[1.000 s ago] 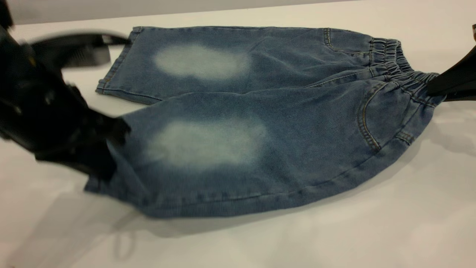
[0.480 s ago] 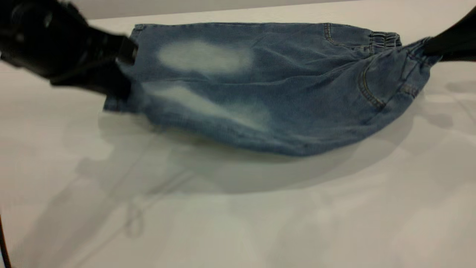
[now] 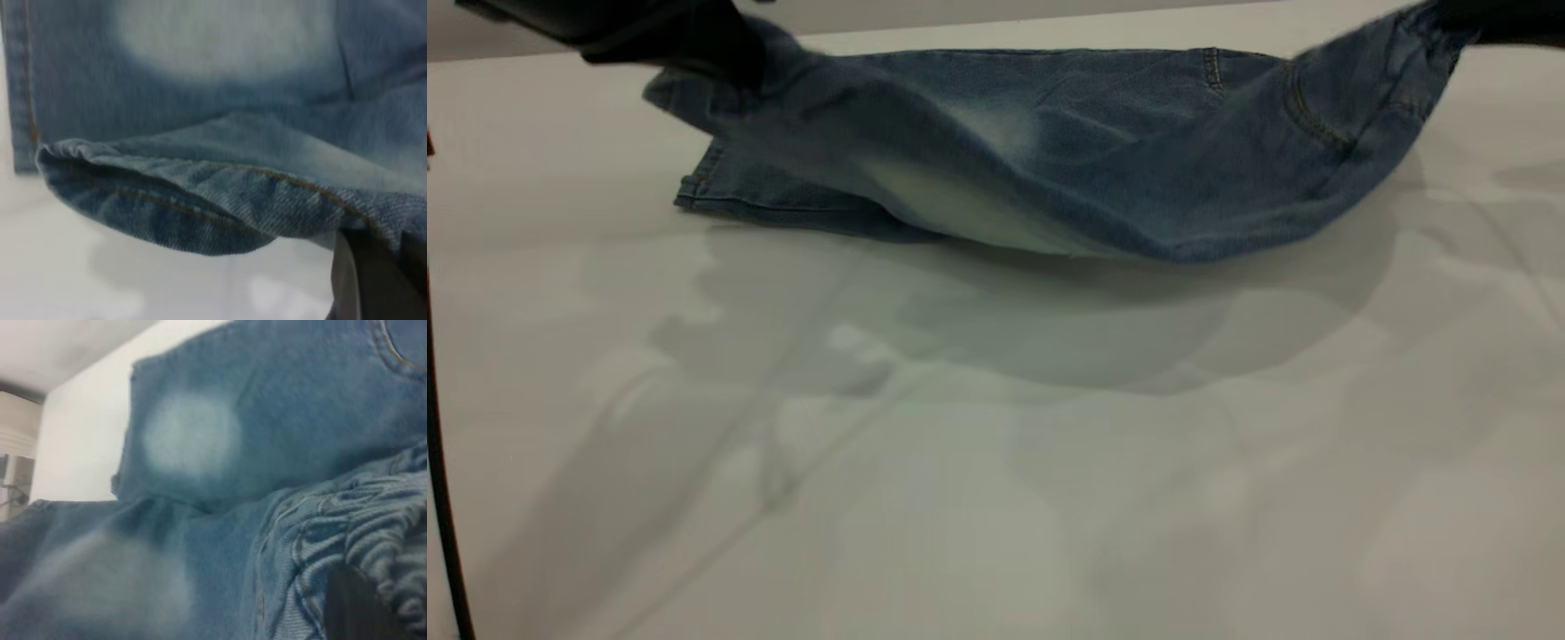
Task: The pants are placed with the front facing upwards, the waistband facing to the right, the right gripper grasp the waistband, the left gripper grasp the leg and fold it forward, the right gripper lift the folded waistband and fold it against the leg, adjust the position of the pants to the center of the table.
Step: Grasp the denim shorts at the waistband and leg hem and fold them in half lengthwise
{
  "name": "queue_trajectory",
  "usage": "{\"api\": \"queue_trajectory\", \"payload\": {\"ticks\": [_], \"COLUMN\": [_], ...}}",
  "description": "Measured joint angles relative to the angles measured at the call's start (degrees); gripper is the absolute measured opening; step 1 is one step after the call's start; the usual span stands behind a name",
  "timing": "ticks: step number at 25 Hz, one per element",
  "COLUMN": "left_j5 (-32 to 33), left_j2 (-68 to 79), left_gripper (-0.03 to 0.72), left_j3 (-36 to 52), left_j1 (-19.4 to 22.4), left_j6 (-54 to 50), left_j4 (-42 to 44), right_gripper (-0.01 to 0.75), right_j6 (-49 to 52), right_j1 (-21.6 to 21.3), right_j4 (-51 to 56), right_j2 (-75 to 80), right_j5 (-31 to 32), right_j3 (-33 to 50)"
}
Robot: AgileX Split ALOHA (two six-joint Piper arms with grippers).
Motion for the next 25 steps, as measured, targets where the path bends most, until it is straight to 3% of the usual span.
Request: {"api": "queue_trajectory", "payload": {"ticks": [6,14,18,25], "left_j5": [-4.08,-6.71,-5.98,-1.55], "left_j2": [0.06,0.96,3.71,12.04], "left_gripper": [0.04,0.04,0.04,0.04], "left_j3": [0.0,-0.12,-2.74,-12.31], "left_j1": [1.92,9.12,11.55,11.62], "left_j6": [0.5,0.97,3.73,7.02], "left_j4": [0.0,0.0,0.0,0.0], "right_gripper": [0.032,0.032,0.032,0.032], "right_j6": [0.55,0.55,0.49,0.25], "right_j1": [0.0,0.0,0.05,1.76], "right_j4": [0.42,1.57,2.74,3.48], "right_j2": [0.0,0.0,0.0,0.0], "right_j5": [0.32,0.58,-0.4,-1.82], "right_j3": [-2.51,-4.18,-4.18,-4.18]}}
